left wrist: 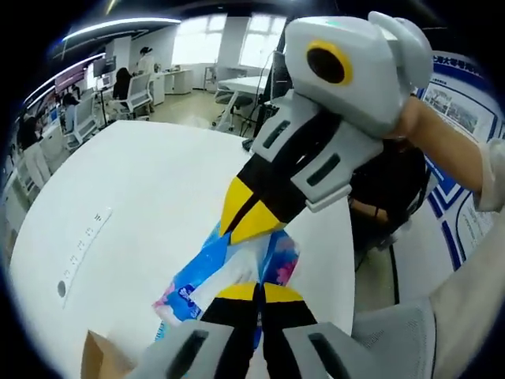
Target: Operate the shoe box by opening the lid, removing the specified soft item, and placing it in the target area until the item is outside and the box remains undamaged.
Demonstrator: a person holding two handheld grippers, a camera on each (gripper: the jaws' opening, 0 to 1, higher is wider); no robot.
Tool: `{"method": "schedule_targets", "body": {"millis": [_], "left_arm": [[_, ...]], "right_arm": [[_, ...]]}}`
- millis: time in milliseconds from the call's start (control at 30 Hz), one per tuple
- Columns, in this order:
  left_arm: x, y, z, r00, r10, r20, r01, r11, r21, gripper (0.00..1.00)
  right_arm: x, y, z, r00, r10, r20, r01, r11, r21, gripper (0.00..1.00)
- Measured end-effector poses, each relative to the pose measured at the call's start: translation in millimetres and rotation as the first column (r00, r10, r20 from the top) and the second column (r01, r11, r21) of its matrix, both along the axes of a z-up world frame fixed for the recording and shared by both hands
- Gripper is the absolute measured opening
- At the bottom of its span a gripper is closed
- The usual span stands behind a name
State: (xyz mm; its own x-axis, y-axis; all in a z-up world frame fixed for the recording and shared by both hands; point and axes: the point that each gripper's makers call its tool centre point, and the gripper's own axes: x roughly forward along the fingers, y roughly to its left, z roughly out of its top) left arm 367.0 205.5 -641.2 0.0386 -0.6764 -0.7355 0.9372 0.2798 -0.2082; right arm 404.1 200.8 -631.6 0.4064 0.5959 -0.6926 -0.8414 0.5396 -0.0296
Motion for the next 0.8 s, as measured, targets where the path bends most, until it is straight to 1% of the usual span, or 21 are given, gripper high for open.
{"method": "schedule_targets", "body": {"millis": [300, 567, 667, 800], "left_arm": [[7.8, -27.4, -11.0, 0.999, -0.039, -0.016, 0.039, 0.999, 0.008, 0.00], [13.5, -45.2, -18.9, 0.998, -0.051, -0.036, 0.052, 0.999, 0.003, 0.00], [16.5, -52.2, -22.6, 0.998, -0.057, -0.035, 0.057, 0.998, 0.004, 0.00], [17.3, -60.8, -23.6, 0.997, -0.062, -0.040, 0.062, 0.998, 0.002, 0.00]], "right_arm": [[7.6, -21.4, -9.7, 1.000, 0.015, -0.012, -0.015, 1.000, -0.018, 0.00], [14.2, -36.3, -15.8, 0.999, 0.019, -0.026, -0.020, 1.000, -0.024, 0.00], [16.8, -43.0, -19.6, 0.999, 0.020, -0.026, -0.021, 0.999, -0.033, 0.00], [18.5, -52.1, -21.5, 0.999, 0.020, -0.031, -0.021, 0.999, -0.031, 0.00]]}}
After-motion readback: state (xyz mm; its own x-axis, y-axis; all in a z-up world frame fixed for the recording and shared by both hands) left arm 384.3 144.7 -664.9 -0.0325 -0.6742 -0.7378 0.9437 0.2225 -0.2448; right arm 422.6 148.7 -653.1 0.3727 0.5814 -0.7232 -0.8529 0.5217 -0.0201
